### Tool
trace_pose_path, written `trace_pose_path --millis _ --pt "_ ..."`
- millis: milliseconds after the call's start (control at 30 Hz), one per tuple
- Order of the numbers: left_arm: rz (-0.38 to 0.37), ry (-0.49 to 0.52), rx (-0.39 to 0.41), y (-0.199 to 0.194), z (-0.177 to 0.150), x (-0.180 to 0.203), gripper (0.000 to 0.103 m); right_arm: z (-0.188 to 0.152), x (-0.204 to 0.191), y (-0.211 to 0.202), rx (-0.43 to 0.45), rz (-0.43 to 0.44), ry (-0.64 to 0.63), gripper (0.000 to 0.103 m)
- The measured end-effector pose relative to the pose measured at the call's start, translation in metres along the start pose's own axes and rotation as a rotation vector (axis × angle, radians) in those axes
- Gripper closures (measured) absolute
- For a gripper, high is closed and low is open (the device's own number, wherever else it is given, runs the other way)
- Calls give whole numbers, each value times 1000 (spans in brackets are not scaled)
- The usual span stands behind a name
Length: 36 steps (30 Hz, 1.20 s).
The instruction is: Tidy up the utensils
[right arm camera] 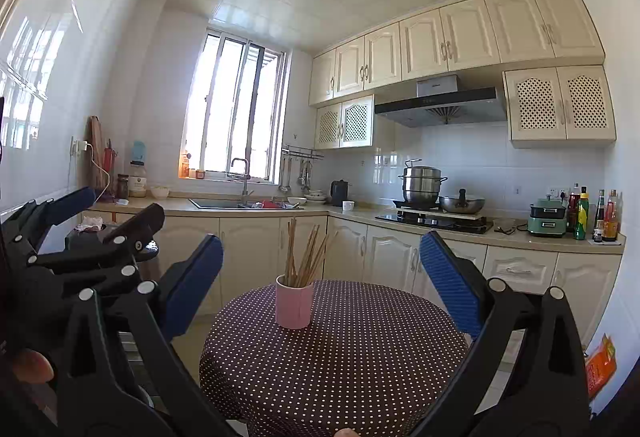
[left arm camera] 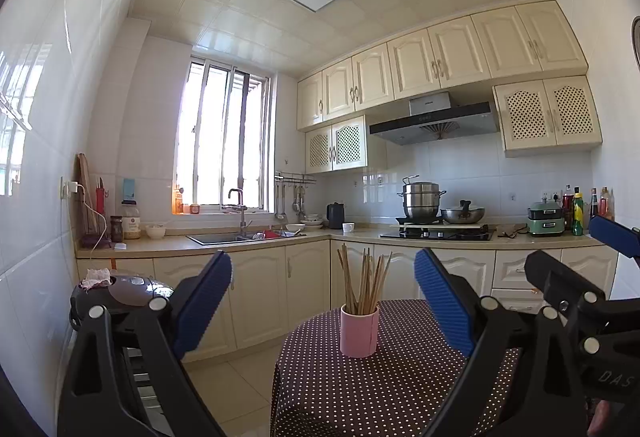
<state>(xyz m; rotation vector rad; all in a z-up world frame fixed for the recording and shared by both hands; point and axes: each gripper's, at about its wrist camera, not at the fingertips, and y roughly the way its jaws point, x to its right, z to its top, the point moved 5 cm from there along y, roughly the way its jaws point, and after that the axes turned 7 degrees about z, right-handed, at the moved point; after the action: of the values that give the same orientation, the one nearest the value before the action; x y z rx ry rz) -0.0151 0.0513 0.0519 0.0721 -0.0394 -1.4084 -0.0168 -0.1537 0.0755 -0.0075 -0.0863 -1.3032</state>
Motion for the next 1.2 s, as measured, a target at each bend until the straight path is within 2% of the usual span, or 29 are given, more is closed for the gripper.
trace_pose_path --millis 1200 --pt "5 21 -26 11 -13 2 12 -10 5 11 -43 -7 23 6"
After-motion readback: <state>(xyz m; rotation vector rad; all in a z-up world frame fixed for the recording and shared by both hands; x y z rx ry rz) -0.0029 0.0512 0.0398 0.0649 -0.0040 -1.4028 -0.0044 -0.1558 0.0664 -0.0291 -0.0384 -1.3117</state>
